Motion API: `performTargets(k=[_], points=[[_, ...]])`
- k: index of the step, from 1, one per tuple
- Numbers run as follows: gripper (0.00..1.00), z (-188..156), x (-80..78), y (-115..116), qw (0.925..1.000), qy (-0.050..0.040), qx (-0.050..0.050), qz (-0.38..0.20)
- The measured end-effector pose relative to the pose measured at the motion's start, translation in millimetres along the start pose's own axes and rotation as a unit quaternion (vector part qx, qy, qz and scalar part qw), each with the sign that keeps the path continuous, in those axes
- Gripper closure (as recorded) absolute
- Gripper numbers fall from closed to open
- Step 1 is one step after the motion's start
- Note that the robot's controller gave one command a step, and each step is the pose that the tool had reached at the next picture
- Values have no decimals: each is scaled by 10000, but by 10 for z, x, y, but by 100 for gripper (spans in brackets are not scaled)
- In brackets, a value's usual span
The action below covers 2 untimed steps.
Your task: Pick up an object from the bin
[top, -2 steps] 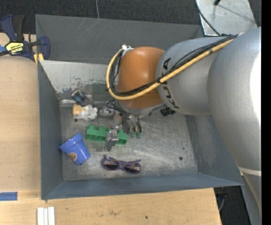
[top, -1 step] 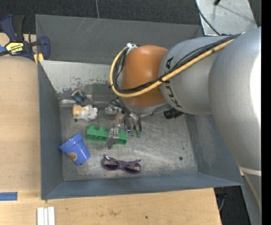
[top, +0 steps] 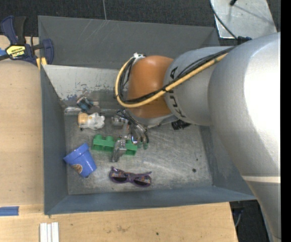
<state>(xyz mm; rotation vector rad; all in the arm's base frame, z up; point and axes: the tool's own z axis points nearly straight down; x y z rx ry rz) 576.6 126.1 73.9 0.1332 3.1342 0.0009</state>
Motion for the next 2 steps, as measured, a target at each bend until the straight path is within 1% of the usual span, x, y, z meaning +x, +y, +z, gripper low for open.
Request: performTargets(k=[1,2], points=[[100,-23,80,-65,9988,-72,-33,474],[100,-23,80,-65,9988,-72,-33,474]])
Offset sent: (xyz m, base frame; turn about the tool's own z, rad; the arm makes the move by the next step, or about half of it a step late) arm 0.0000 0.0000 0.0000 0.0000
